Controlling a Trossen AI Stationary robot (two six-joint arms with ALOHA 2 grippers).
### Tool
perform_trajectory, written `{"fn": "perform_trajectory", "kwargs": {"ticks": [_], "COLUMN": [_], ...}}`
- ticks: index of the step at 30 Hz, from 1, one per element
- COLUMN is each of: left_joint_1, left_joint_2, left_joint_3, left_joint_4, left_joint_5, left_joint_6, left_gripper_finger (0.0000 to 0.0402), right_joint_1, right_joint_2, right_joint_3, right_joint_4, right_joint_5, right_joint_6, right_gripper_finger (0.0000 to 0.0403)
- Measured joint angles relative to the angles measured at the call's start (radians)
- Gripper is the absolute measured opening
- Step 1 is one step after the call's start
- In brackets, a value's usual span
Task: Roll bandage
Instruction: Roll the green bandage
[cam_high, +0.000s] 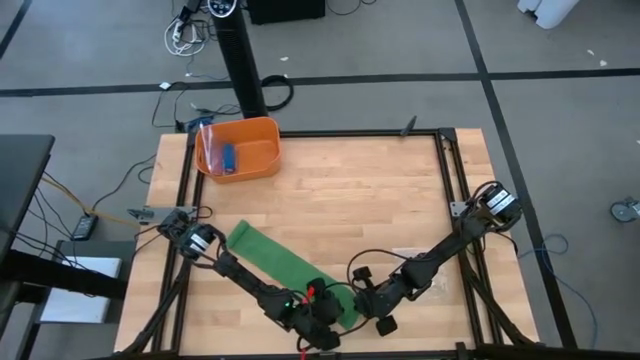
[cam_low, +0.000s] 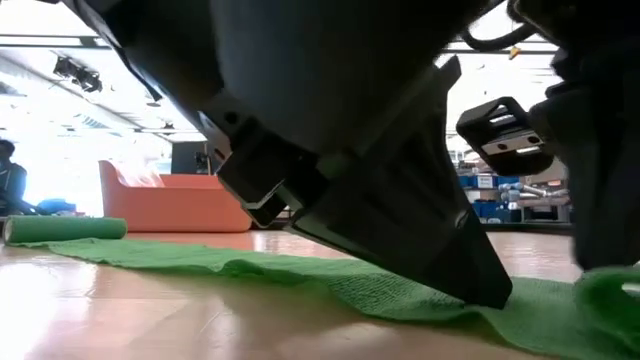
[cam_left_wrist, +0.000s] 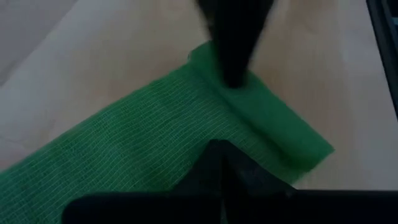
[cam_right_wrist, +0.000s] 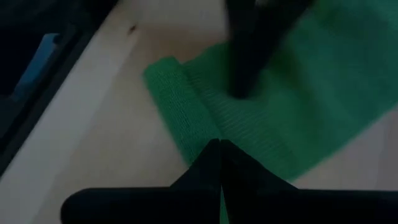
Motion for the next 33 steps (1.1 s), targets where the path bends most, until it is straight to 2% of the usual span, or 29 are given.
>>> {"fn": "perform_trajectory", "kwargs": {"ticks": [17, 21, 23, 25, 30, 33], "left_joint_1": [0.008, 0.008, 0.008, 0.008, 0.008, 0.008], "left_joint_2": [0.0, 0.0, 0.0, 0.0, 0.0, 0.0], "left_joint_3": [0.0, 0.0, 0.0, 0.0, 0.0, 0.0], "left_joint_4": [-0.006, -0.006, -0.006, -0.005, -0.002, -0.001], "left_joint_5": [-0.001, -0.002, -0.002, -0.002, -0.003, -0.003], "left_joint_6": [-0.015, -0.015, -0.015, -0.015, -0.015, -0.014], "left_gripper_finger": [0.0, 0.0, 0.0, 0.0, 0.0, 0.0], "right_joint_1": [0.13, 0.143, 0.126, 0.09, -0.007, -0.041], "right_joint_2": [-0.007, -0.031, -0.035, -0.035, -0.022, -0.004], "right_joint_3": [0.0, 0.026, 0.045, 0.054, 0.056, 0.056], "right_joint_4": [-0.043, -0.041, -0.037, -0.035, -0.022, -0.022], "right_joint_5": [-0.031, 0.104, 0.183, 0.198, 0.163, 0.103], "right_joint_6": [0.115, 0.081, 0.042, 0.001, -0.041, -0.058], "right_gripper_finger": [0.0004, 0.0004, 0.0003, 0.0003, 0.0004, 0.0003]}}
